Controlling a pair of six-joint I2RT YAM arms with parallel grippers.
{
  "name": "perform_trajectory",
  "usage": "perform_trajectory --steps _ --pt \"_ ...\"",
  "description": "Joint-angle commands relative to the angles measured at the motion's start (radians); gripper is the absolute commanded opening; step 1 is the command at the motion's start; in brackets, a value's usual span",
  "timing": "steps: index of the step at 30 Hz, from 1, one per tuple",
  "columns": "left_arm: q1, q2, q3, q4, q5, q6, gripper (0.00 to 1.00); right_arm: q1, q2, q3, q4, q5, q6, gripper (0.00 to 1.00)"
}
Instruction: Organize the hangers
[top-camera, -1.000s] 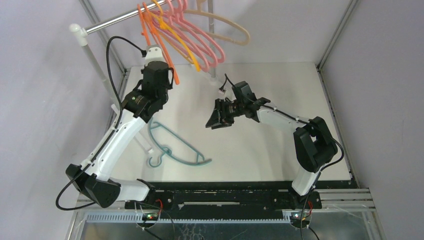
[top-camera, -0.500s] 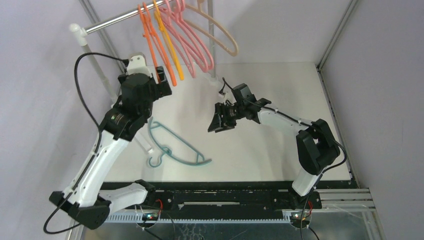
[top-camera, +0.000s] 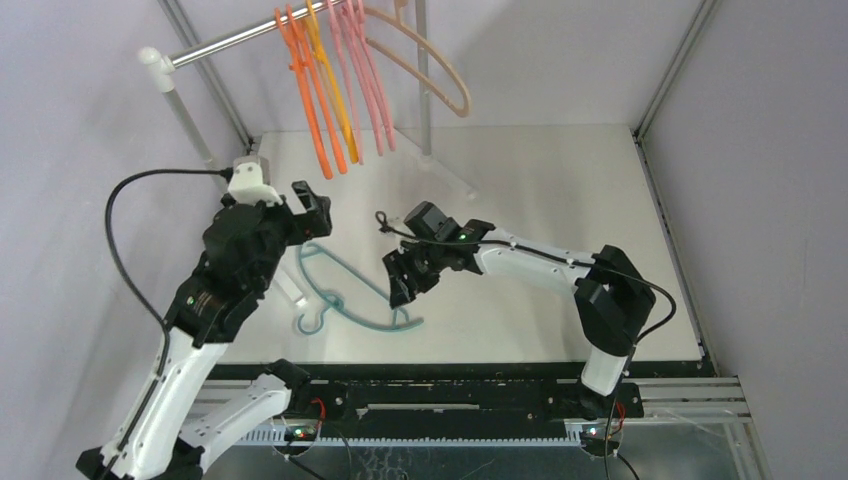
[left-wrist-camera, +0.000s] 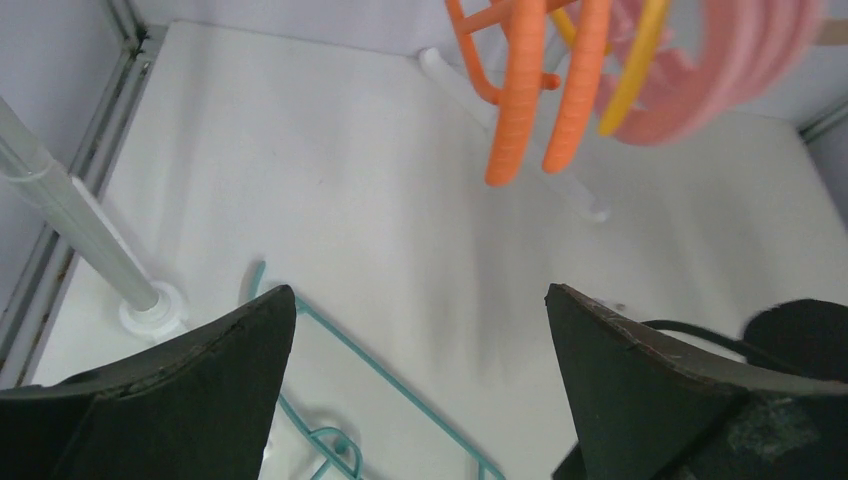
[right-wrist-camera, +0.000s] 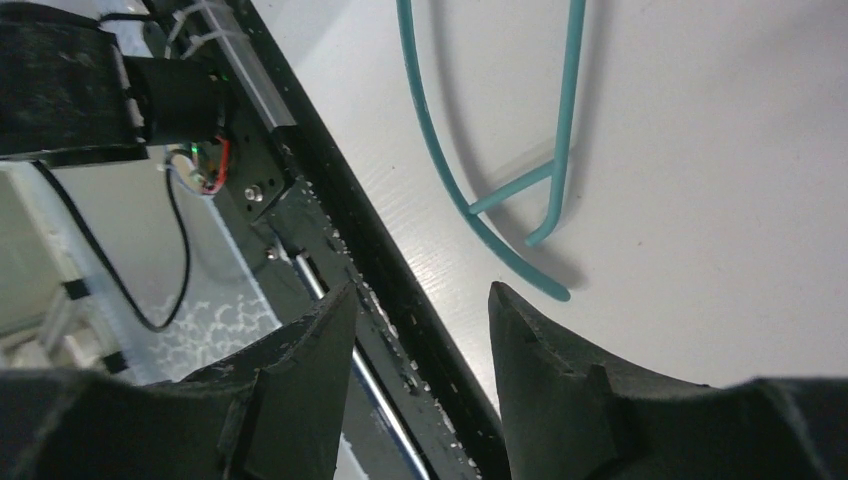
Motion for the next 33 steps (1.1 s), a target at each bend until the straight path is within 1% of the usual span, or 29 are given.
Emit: perform_trajectory --steps 1,4,9,13,20,25,28,30,31,32,33 --pt "0.004 -0.083 -0.023 0.007 0.11 -0.017 1.0 0.06 0.051 0.1 -0.034 0.132 -0.11 0.59" --pt "0.004 -0.132 -0.057 -0.015 0.128 -0.039 0.99 0.103 0.108 0.154 -0.059 0.167 -0.137 0.59" --pt "0.004 -0.226 -0.154 -0.058 0.128 -0.097 1.0 0.177 0.204 0.224 -0.059 0.242 -0.167 0.59" --pt "0.004 -0.303 -0.213 -0.105 0.122 -0.135 1.0 0.206 0.272 0.263 -0.051 0.264 -0.16 0.57" --pt "0.004 -0.352 -0.232 -0.183 0.1 -0.163 1.0 0.241 0.329 0.273 -0.016 0.328 -0.157 0.56" --pt "0.004 -0.409 -0.239 -0.229 0.074 -0.192 1.0 0.268 0.375 0.259 0.005 0.438 -0.175 0.55" --pt "0.004 -0.432 -0.239 -0.257 0.065 -0.198 0.99 0.279 0.399 0.248 0.014 0.455 -0.183 0.54" --pt "0.004 -0.431 -0.23 -0.277 0.061 -0.199 0.99 0.28 0.41 0.238 0.022 0.461 -0.181 0.52" --pt "0.004 -0.43 -0.226 -0.284 0.059 -0.2 1.0 0.281 0.414 0.233 0.026 0.462 -0.18 0.48" --pt "0.004 -0.432 -0.224 -0.288 0.059 -0.202 0.99 0.283 0.416 0.227 0.029 0.465 -0.179 0.43" --pt "0.004 -0.434 -0.223 -0.287 0.058 -0.206 1.0 0.282 0.416 0.222 0.032 0.461 -0.183 0.36"
